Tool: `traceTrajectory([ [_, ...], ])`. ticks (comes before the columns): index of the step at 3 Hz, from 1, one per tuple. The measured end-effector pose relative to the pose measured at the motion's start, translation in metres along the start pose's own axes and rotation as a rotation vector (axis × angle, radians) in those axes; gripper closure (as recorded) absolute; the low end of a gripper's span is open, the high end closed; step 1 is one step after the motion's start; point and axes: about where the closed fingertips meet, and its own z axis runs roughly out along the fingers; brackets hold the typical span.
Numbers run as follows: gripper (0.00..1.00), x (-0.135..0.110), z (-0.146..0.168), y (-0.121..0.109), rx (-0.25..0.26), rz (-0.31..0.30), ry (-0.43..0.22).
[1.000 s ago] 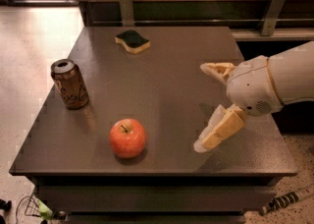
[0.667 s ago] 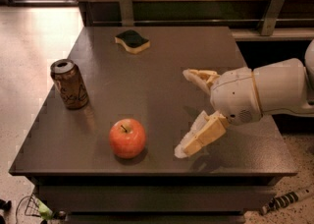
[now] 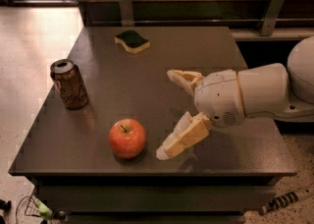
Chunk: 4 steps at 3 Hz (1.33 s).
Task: Move apple near sponge
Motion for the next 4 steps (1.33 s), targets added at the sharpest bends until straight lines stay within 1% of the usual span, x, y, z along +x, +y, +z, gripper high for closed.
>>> traceTrajectory([
  [1,0.00,0.007,0.017,0.002,0.004,-0.008,0.001],
  [2,0.00,0.008,0.059,0.016,-0.032,-0.032,-0.081],
  [3,0.00,0.006,0.074,0.025,-0.056,-0.044,-0.117],
  [4,0.16,0.005,0.094,0.039,-0.100,-0.031,-0.147],
])
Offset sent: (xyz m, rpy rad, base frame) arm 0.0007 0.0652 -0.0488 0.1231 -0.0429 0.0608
